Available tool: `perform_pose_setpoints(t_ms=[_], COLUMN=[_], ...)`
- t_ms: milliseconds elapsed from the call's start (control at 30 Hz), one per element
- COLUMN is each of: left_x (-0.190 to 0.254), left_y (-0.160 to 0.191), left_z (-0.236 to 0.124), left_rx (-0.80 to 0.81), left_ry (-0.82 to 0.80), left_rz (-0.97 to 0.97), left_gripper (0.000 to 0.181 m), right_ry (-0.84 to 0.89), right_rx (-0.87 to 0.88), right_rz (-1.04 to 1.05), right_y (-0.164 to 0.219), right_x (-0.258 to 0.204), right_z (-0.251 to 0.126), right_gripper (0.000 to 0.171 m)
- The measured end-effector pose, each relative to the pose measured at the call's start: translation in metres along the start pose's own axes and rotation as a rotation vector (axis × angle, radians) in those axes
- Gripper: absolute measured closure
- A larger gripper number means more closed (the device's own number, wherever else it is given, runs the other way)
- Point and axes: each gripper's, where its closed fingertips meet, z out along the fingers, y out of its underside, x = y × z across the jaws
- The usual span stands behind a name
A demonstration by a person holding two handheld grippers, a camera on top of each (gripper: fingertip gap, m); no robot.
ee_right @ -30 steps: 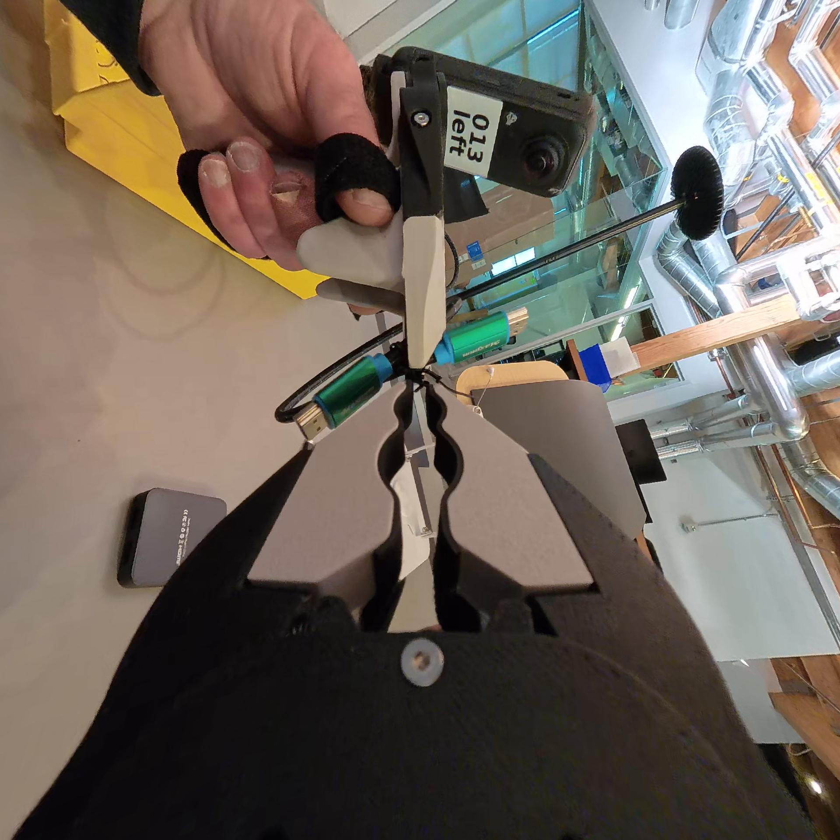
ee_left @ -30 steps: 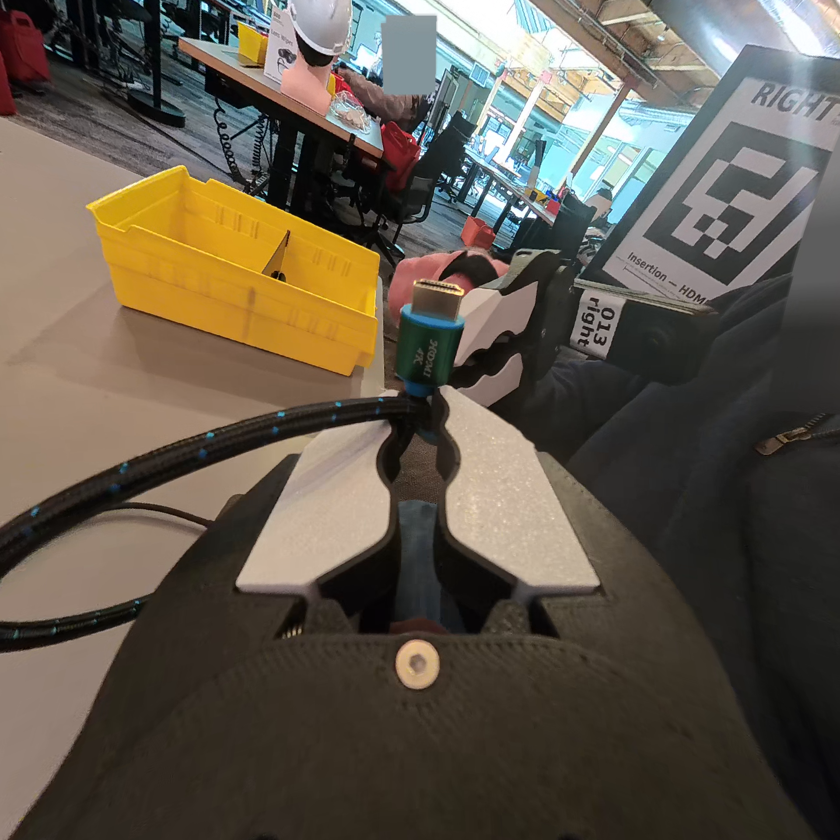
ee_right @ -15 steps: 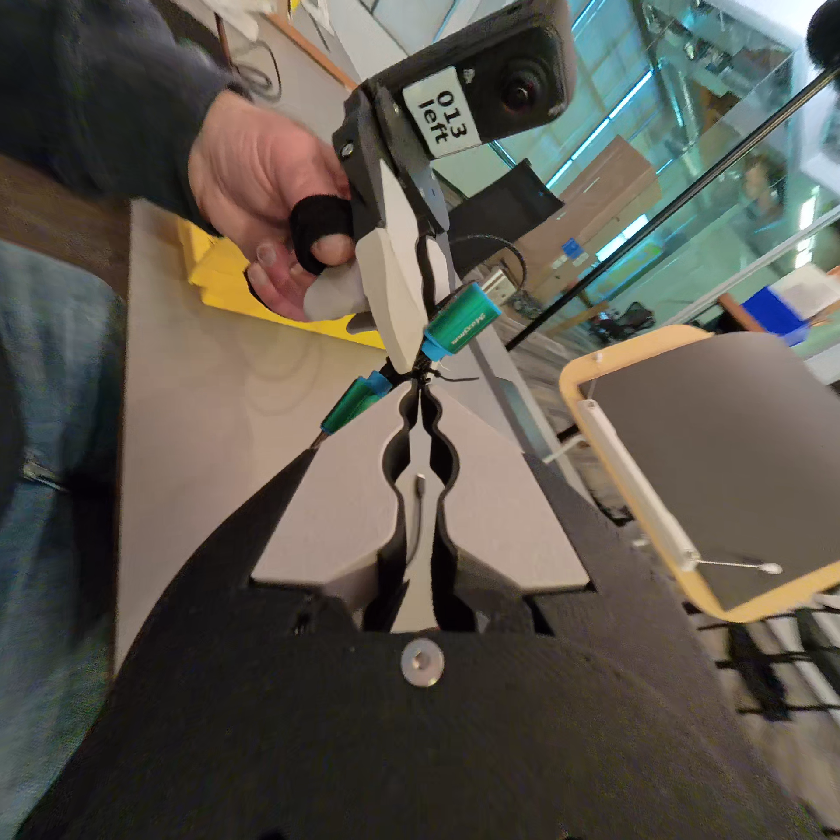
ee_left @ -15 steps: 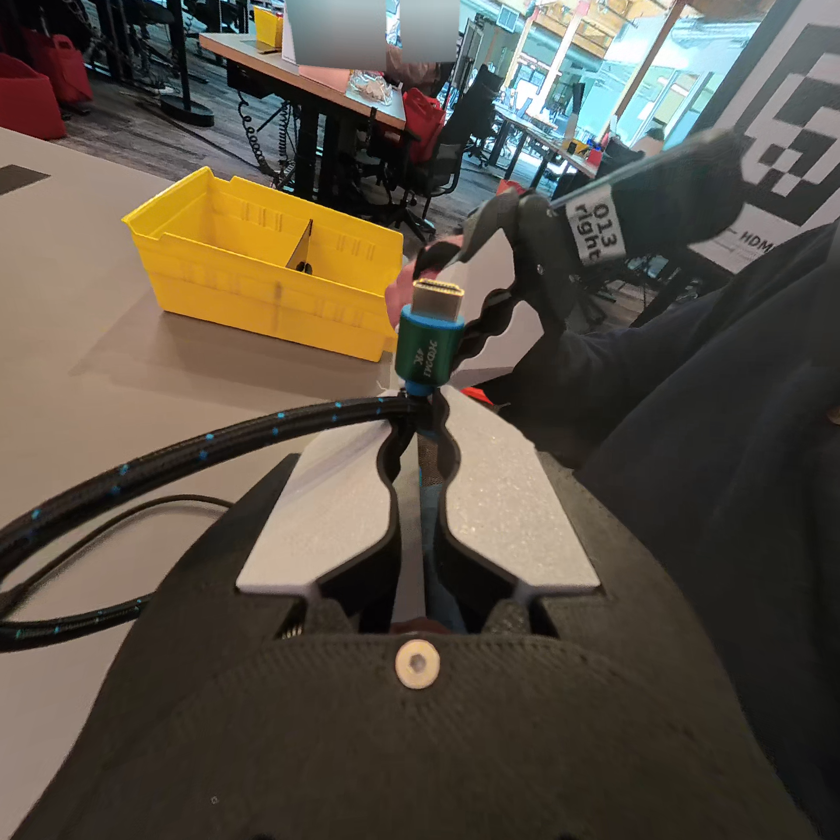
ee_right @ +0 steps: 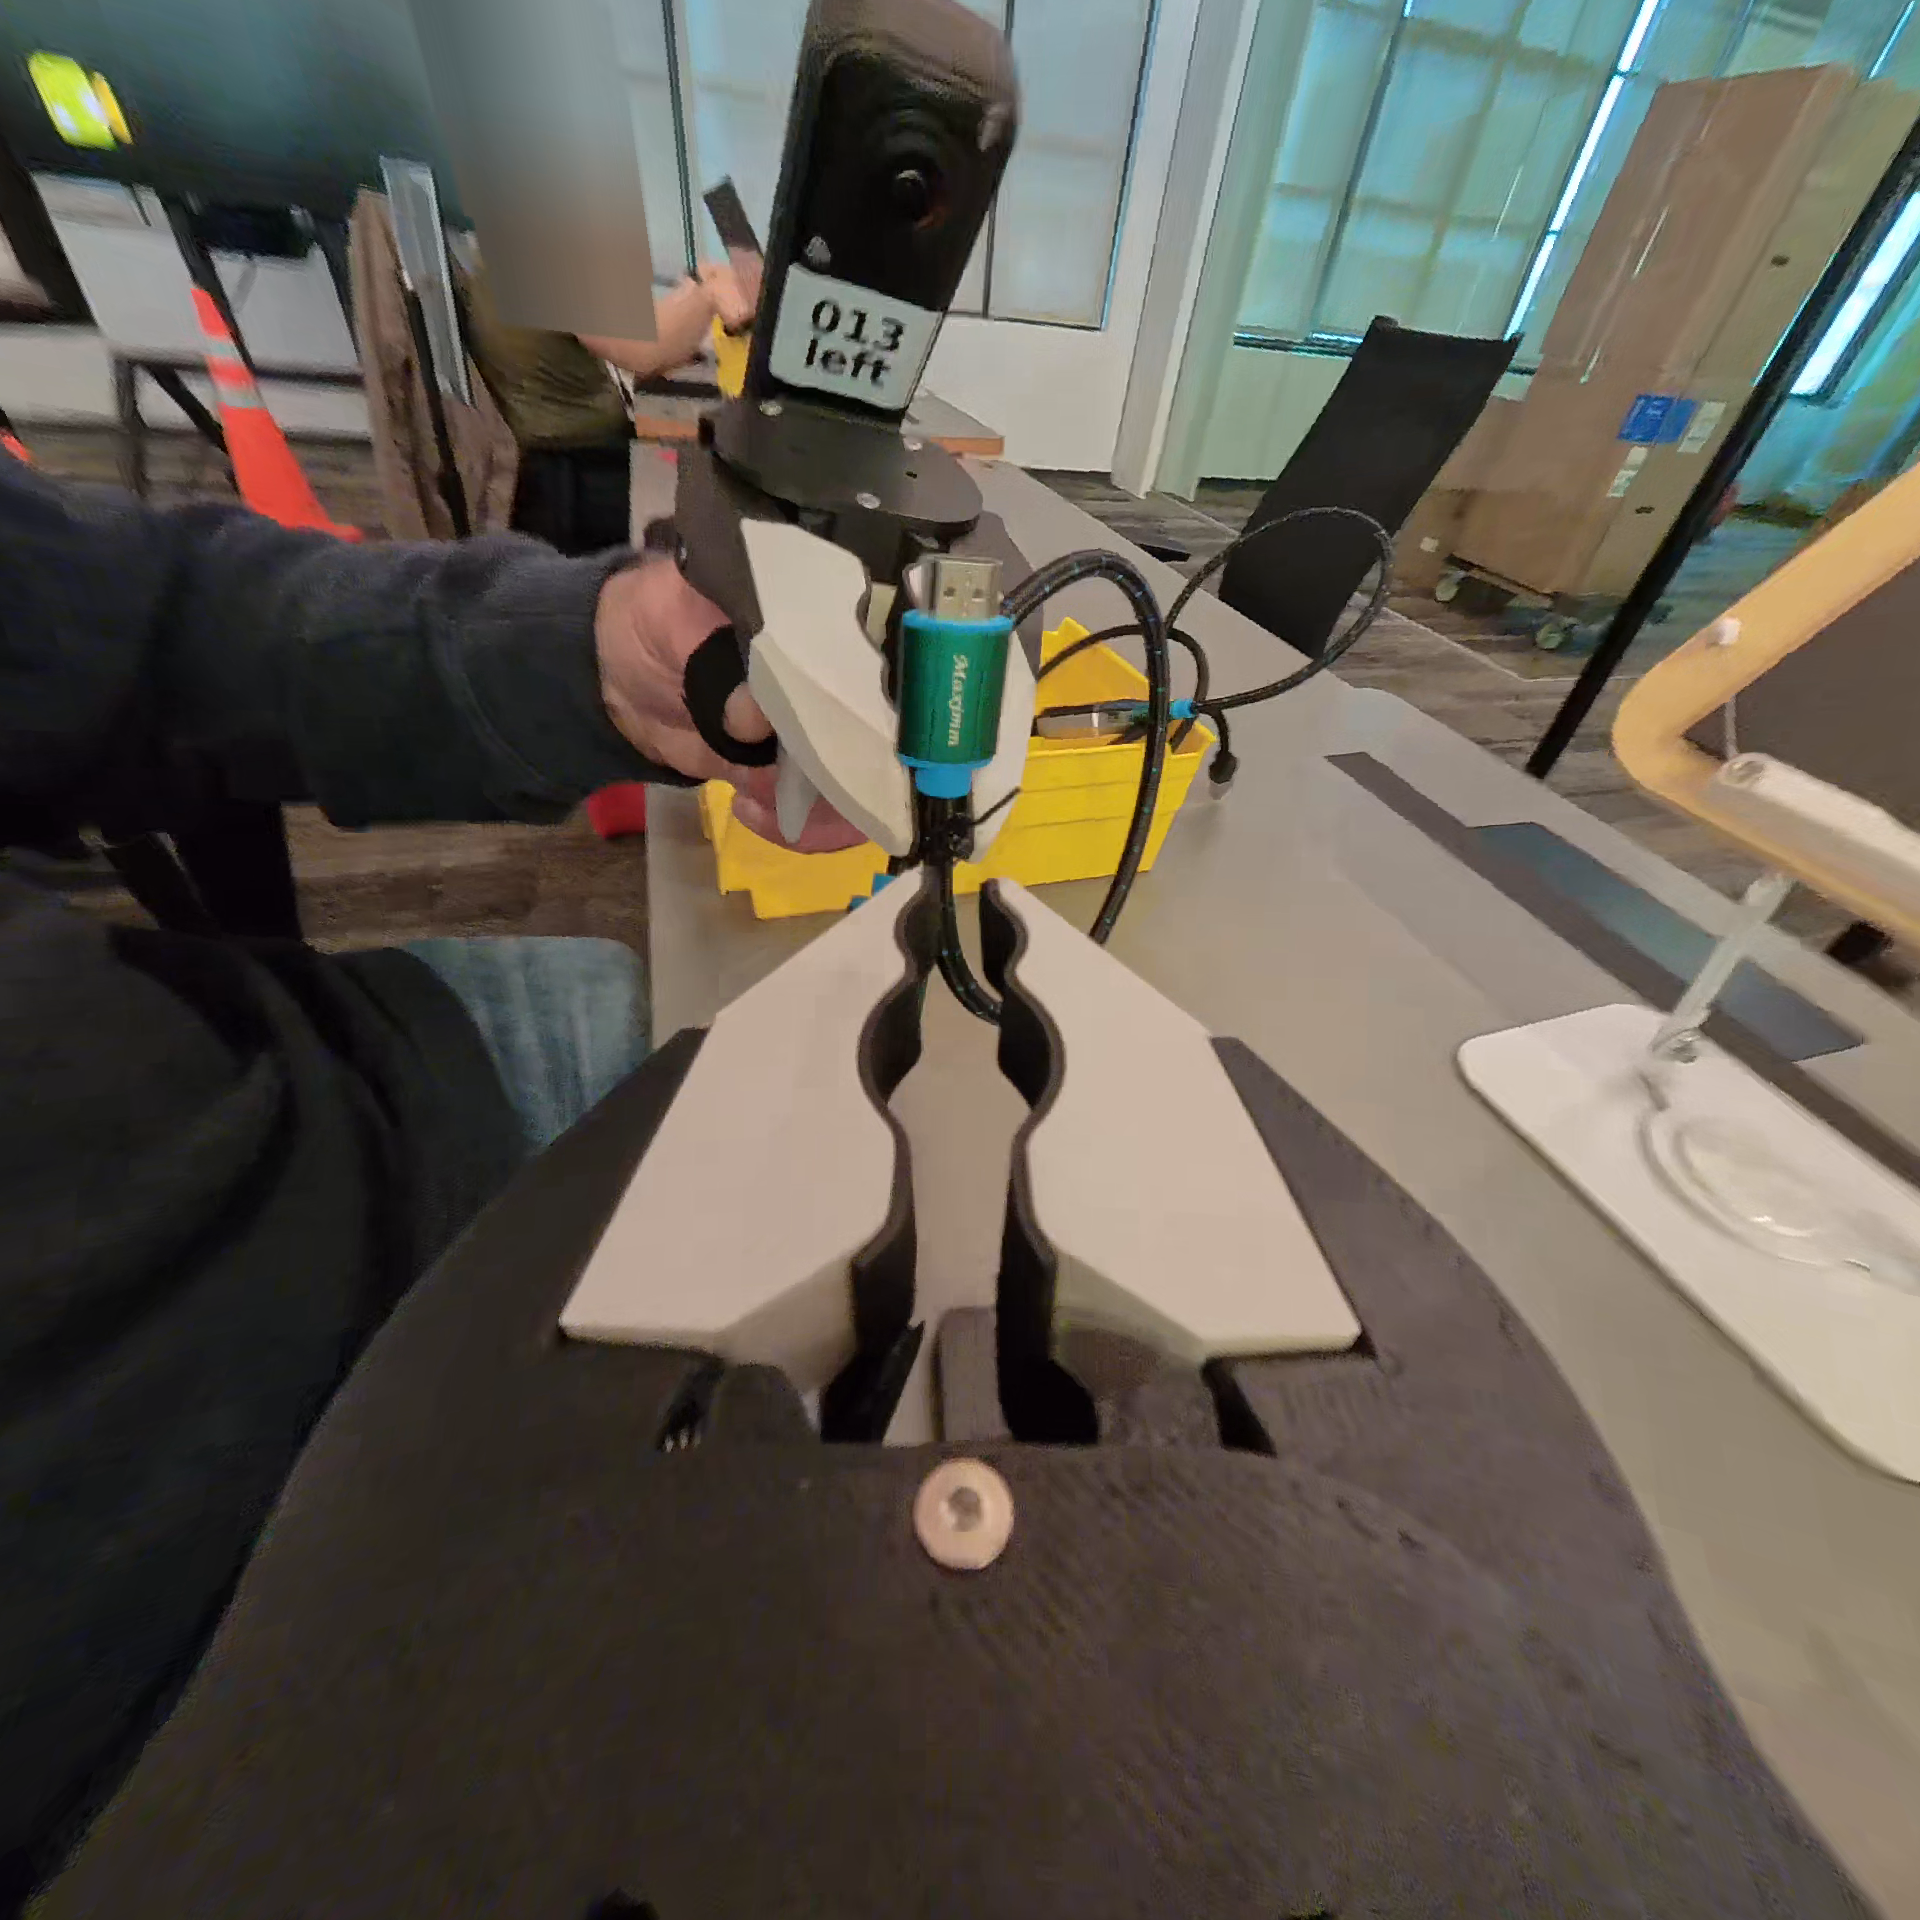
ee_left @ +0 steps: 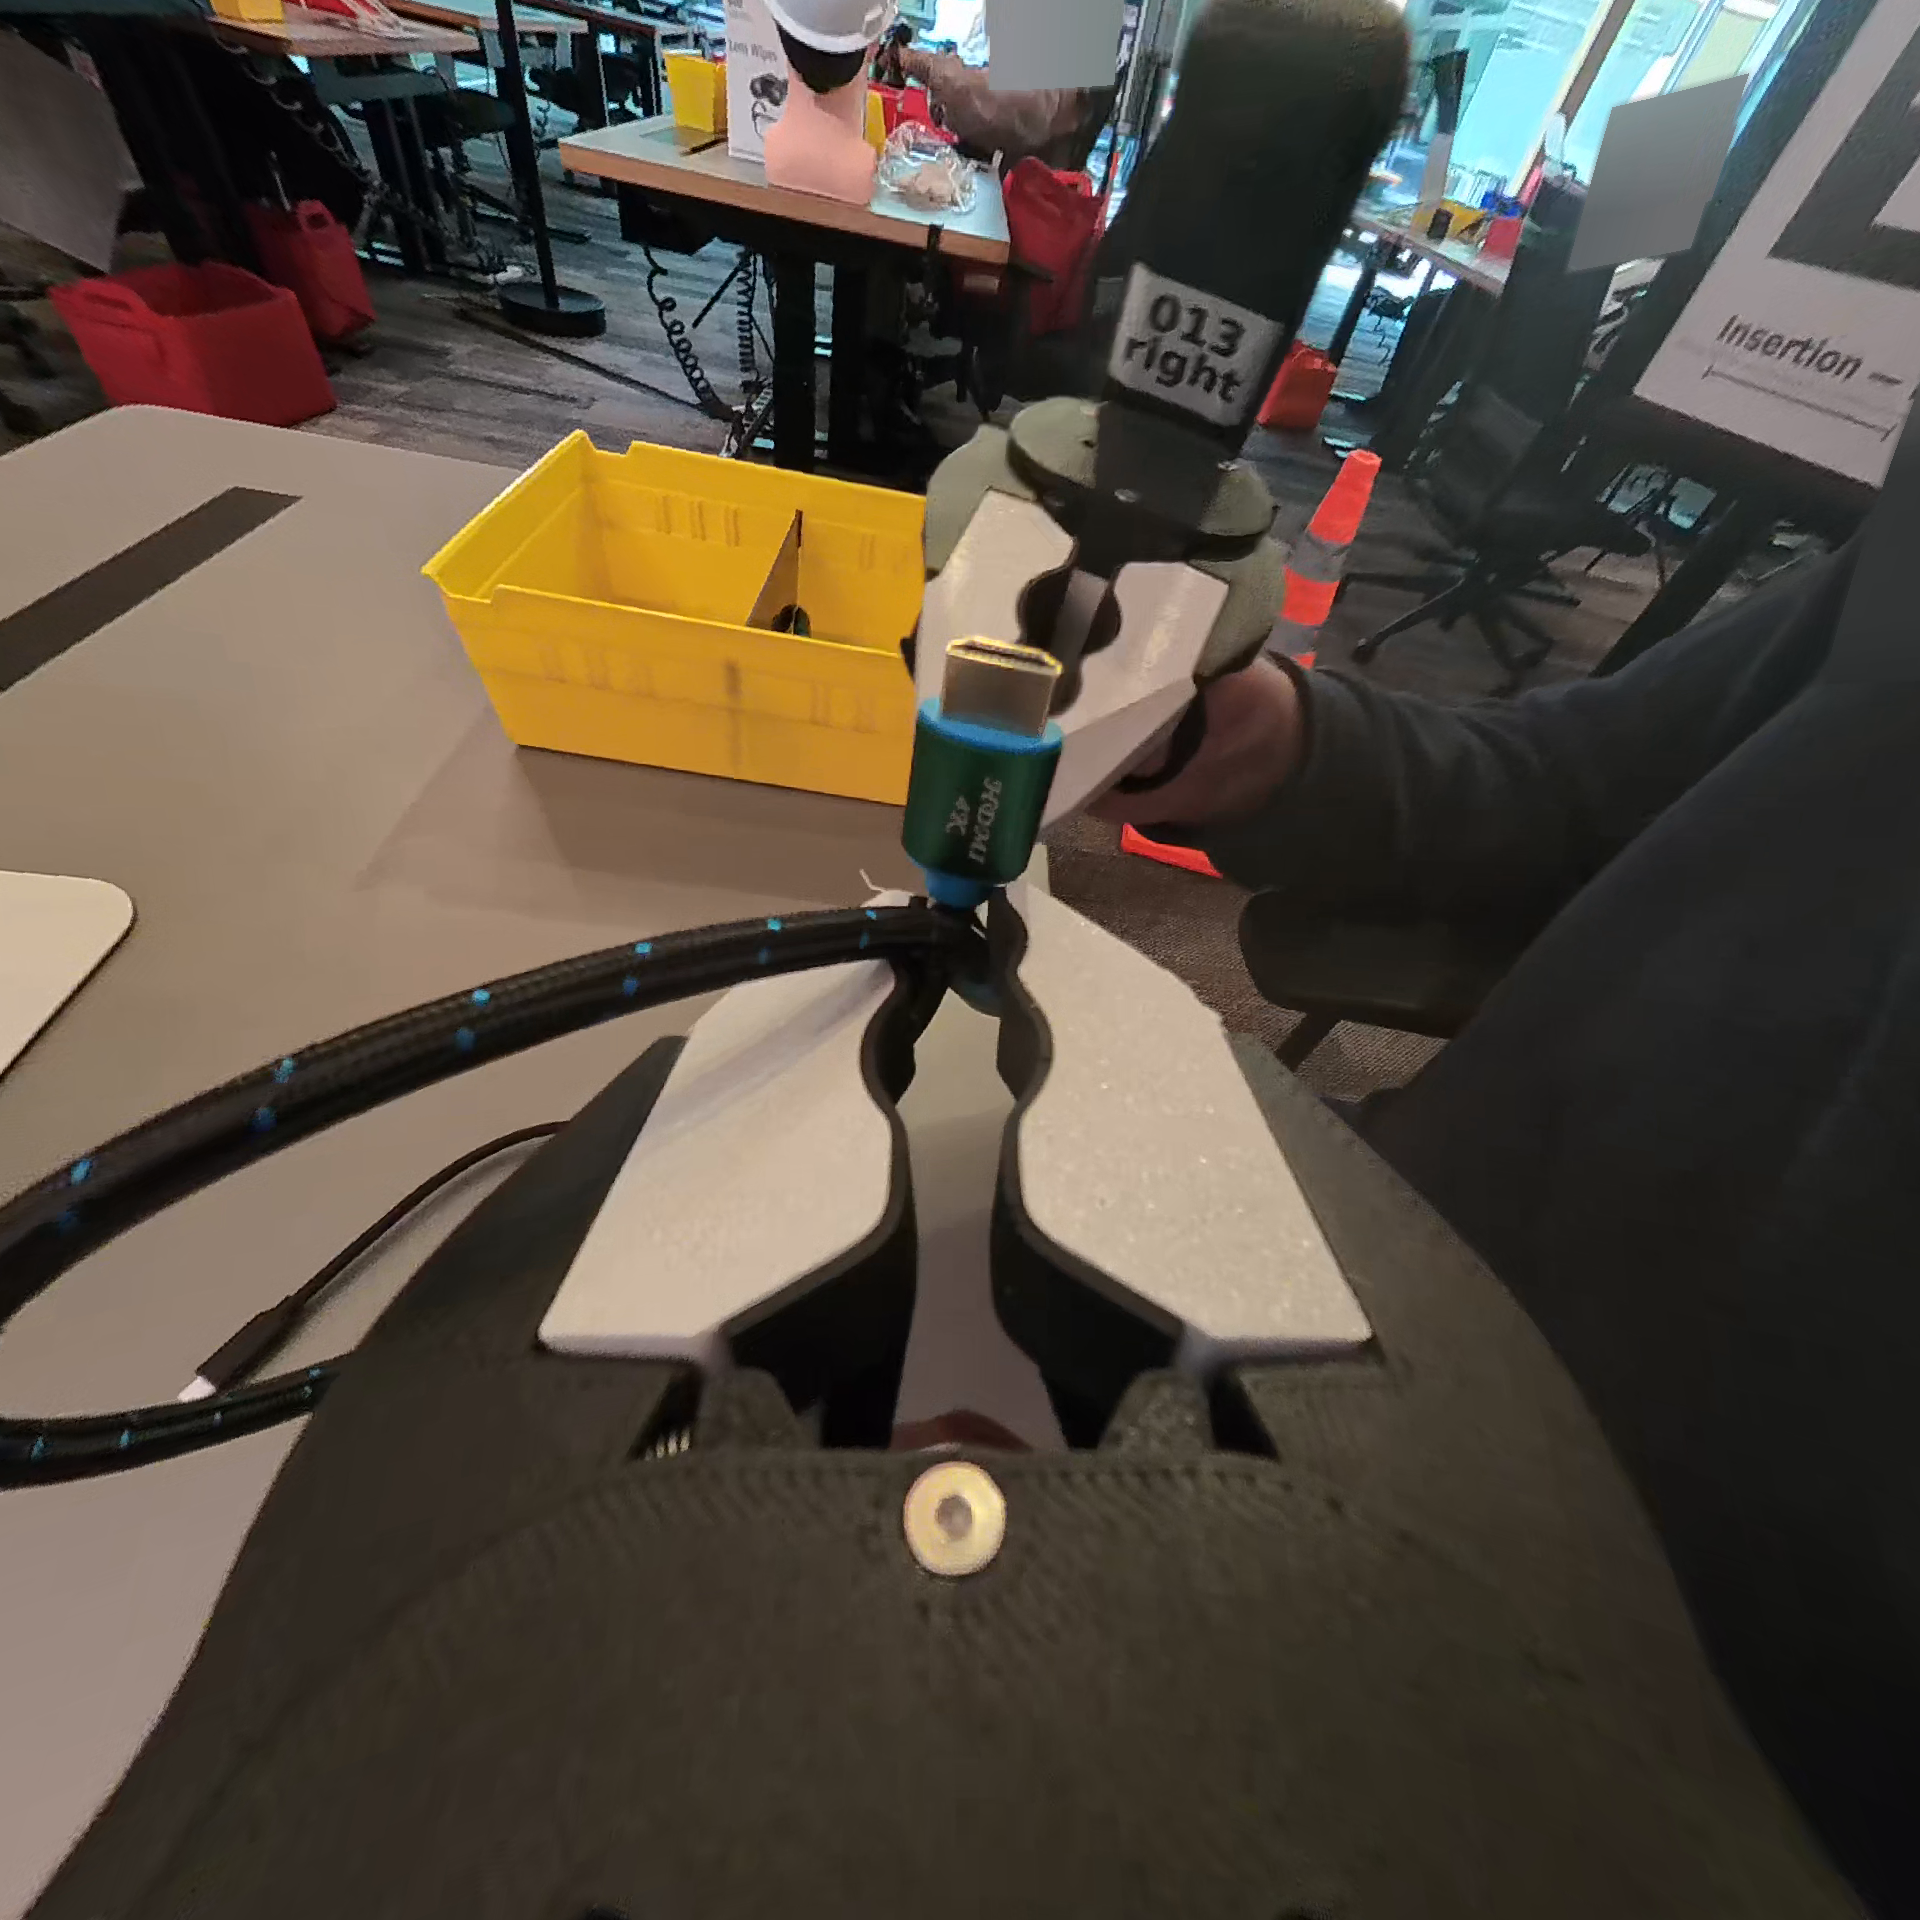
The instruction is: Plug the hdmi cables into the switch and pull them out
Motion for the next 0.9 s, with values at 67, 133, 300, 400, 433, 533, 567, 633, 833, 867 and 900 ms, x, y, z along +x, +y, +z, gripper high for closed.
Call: perform_pose_setpoints(t_ms=[67, 133, 300, 400, 433, 533, 567, 633, 833, 867, 900], left_x=[0.0008, 0.0035, 0.0026, 0.0025, 0.0022, 0.0032, 0.0032, 0.0030, 0.0007, 0.0002, -0.0002], left_y=[0.0019, 0.0014, 0.0007, 0.0015, 0.0028, 0.0018, 0.0018, 0.0015, 0.0021, 0.0023, 0.0023], left_z=[0.0020, 0.0045, 0.0047, 0.0050, 0.0054, 0.0059, 0.0061, 0.0062, 0.0072, 0.0072, 0.0070], left_rx=[-0.011, -0.007, 0.018, 0.020, 0.013, 0.018, 0.016, 0.017, 0.026, 0.026, 0.028], left_ry=[0.001, 0.016, 0.047, 0.058, 0.054, 0.061, 0.061, 0.061, 0.063, 0.063, 0.064], left_rz=[0.002, -0.015, -0.093, -0.118, -0.117, -0.127, -0.130, -0.134, -0.172, -0.178, -0.183], left_gripper=[0.171, 0.171, 0.171, 0.171, 0.171, 0.171, 0.171, 0.171, 0.171, 0.171, 0.171], right_ry=[0.067, 0.128, 0.219, 0.245, 0.258, 0.279, 0.288, 0.305, 0.345, 0.349, 0.351], right_rx=[-0.039, -0.087, -0.160, -0.203, -0.214, -0.215, -0.221, -0.231, -0.241, -0.239, -0.231], right_rz=[-0.128, -0.266, -0.548, -0.653, -0.672, -0.707, -0.721, -0.761, -0.813, -0.814, -0.812], right_y=[0.0022, 0.0036, 0.0021, 0.0042, 0.0046, 0.0022, 0.0024, 0.0027, 0.0010, -0.0001, -0.0011], right_x=[0.0017, 0.0022, -0.0024, -0.0051, -0.0040, -0.0034, -0.0027, -0.0026, -0.0005, 0.0001, 0.0002], right_z=[0.0005, 0.0012, 0.0011, 0.0040, 0.0041, 0.0028, 0.0026, 0.0027, -0.0002, -0.0015, -0.0027], right_gripper=[0.163, 0.158, 0.159, 0.161, 0.163, 0.167, 0.167, 0.165, 0.162, 0.162, 0.162])
